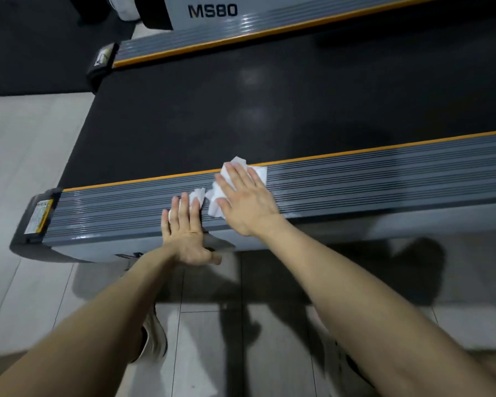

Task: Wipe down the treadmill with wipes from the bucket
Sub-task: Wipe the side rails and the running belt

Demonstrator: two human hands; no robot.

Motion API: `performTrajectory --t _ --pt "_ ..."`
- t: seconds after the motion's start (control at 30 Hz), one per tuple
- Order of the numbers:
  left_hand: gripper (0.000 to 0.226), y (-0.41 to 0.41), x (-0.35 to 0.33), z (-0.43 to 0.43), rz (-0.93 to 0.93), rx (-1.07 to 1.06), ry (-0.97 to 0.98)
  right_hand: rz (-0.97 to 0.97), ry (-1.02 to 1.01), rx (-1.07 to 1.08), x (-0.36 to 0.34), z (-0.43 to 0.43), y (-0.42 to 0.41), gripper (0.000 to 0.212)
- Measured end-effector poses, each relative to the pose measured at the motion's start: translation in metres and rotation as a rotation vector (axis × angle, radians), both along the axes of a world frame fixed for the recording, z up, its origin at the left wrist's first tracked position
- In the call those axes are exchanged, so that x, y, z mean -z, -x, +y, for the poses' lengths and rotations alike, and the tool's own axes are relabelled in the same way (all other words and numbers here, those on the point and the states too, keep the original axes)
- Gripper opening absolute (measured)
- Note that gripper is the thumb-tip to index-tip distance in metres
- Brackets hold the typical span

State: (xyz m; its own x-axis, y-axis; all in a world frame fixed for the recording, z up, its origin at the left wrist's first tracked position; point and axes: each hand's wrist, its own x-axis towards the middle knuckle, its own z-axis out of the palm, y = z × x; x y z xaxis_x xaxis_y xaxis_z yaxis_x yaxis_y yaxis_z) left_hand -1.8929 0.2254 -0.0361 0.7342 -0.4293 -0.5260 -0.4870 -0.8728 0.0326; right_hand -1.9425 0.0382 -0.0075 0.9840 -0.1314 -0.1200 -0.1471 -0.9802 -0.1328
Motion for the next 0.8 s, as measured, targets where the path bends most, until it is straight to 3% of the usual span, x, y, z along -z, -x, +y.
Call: performTrajectory --t 0.13,0.33,0.4,0.5,0.57,0.63,0.7,0.8 --pt "0.165 -0.002 -0.004 -0.001 0.023 -0.012 0.031 -0.006 0.033 0.146 -0.012 -0.101 0.071 0.072" --pt "0.167 0.001 -0.008 0.0 0.014 -0.021 0.046 0.078 0.112 0.579 -0.038 -0.245 0.16 0.079" --pt "0.167 0.002 -0.007 -0.001 0.008 -0.022 0.048 0.083 0.208 0.577 -0.034 -0.233 0.148 0.075" --pt "0.169 0.002 -0.008 -0.001 0.006 -0.022 0.035 0.043 0.326 0.279 -0.016 -0.145 0.098 0.07" --pt "0.17 0.001 -0.01 0.0 0.002 -0.017 0.022 -0.032 0.235 0.099 -0.006 -0.06 0.058 0.065" --pt "0.171 0.002 -0.012 -0.001 0.009 -0.012 0.004 -0.067 0.082 0.063 -0.005 0.007 0.031 0.062" --pt "0.171 0.006 -0.014 0.0 -0.007 -0.013 -0.01 -0.037 0.054 0.071 0.001 0.026 0.023 0.065" --pt "0.172 0.004 -0.015 0.0 0.008 -0.01 0.006 -0.077 0.035 0.023 0.003 -0.014 0.052 0.065"
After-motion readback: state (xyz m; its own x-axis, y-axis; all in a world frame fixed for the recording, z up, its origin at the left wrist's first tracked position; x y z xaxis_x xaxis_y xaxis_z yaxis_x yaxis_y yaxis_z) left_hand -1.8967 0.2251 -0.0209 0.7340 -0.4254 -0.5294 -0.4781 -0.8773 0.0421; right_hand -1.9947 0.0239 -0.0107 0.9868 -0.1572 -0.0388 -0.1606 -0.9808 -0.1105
